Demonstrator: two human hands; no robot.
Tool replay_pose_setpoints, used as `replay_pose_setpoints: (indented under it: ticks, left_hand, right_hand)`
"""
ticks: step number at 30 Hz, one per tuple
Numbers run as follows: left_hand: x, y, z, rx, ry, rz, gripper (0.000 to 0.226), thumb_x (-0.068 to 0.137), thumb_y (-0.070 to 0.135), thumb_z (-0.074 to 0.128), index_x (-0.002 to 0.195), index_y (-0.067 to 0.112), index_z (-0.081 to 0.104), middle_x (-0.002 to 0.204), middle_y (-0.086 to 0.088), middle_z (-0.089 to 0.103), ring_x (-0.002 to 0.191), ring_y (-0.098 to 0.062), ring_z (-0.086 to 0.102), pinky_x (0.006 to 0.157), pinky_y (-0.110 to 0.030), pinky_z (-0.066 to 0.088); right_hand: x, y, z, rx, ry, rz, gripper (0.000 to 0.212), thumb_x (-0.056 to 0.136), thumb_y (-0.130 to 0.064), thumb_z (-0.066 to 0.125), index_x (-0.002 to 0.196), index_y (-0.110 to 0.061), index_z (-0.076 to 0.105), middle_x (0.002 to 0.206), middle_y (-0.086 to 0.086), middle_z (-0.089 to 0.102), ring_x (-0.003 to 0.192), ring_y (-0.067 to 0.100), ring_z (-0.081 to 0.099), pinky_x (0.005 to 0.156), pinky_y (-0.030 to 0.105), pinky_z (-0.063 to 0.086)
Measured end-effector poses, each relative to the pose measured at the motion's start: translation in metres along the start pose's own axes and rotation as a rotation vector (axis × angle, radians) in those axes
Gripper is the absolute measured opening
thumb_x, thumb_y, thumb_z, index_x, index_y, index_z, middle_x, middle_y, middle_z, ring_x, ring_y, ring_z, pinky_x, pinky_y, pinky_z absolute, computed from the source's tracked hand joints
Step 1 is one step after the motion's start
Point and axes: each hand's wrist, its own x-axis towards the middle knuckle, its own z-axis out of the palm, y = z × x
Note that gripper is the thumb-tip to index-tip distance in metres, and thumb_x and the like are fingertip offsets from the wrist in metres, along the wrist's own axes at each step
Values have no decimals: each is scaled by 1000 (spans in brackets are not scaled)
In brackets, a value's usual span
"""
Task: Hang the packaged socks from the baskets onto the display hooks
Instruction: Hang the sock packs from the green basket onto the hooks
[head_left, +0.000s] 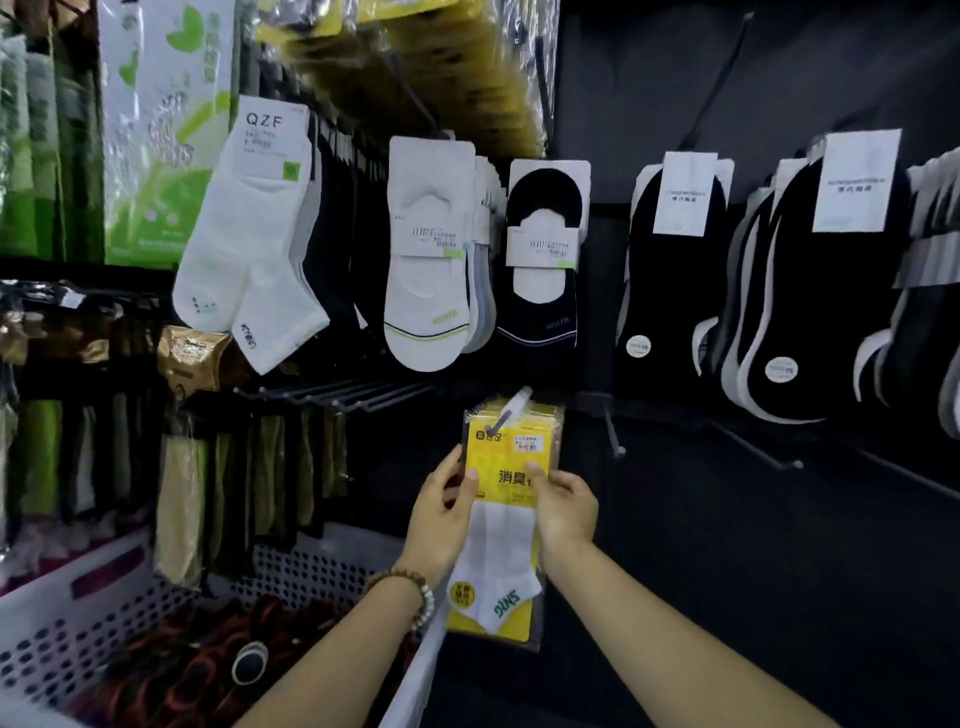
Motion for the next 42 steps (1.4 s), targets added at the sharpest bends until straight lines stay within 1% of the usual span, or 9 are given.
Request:
replay_pose_setpoints:
  ticks: [7,12,20,26,30,34,37,40,42]
  left_hand:
    - [14,-15,10,-8,32,4,52,95,37,47,144,27,33,142,1,42,118,-9,48,92,-22,45]
    - [-21,-21,-2,61,-6,-37,50,95,39,47,142,25,37,142,5,42,120,-6,42,91,-21,38]
    - [-145,-20,1,154,-257,-113,34,94,35,52,127,27,55,124,15,55,117,-2,50,100,-21,39]
    - [-272,-59,32,134,-379,-364,21,95,35,50,114,29,58,109,16,60,100,5,53,85,-11,42]
    - [-357,-101,57,183,-412,-580,25,94,28,54,112,12,62,103,-1,67,97,-13,62,81,-11,43]
    - [-427,-141,62,294,-540,-784,42,93,40,53,123,11,59,115,-5,66,106,-19,61,97,-30,46]
    - [-464,-162,55,382,-582,-963,53,91,46,54,130,11,52,131,-10,56,116,-25,56,100,-39,44]
    - [-489,-179,45,512,-733,-1127,71,86,59,52,141,16,40,147,-11,40,132,-28,42,109,-44,35]
    - [-498,-187,42,532,-799,-1198,82,84,65,50,145,13,34,151,-9,34,136,-26,36,112,-40,31]
  right_hand:
    - [8,19,-22,-117,-46,-9,24,85,-26,70,100,-9,63,99,7,68,89,19,64,76,28,52]
    - [-23,19,-64,-159,-207,-18,24,88,-19,66,110,-13,59,106,2,65,84,1,59,57,10,46]
    - [-105,48,-176,-367,-405,-1,29,88,-17,66,117,-18,58,118,-4,61,104,6,59,84,16,47]
    - [-172,126,-289,-621,-409,249,28,88,-20,67,114,-15,59,121,1,59,98,7,61,77,11,46]
    - [-217,184,-352,-752,-321,441,34,84,-8,71,113,5,61,118,19,63,111,29,60,92,29,46]
    - [-260,227,-410,-816,-259,594,30,83,-5,70,107,12,63,97,14,63,91,18,56,62,8,40]
    - [-286,246,-434,-969,-460,754,18,88,-17,66,94,-1,71,82,5,60,74,9,52,51,9,34]
    - [-296,259,-441,-1047,-594,846,19,87,-25,68,74,-15,58,75,1,50,75,13,50,64,22,33]
    - [-298,263,-442,-1058,-653,838,30,85,-29,70,107,-13,60,107,5,57,104,17,53,82,22,39]
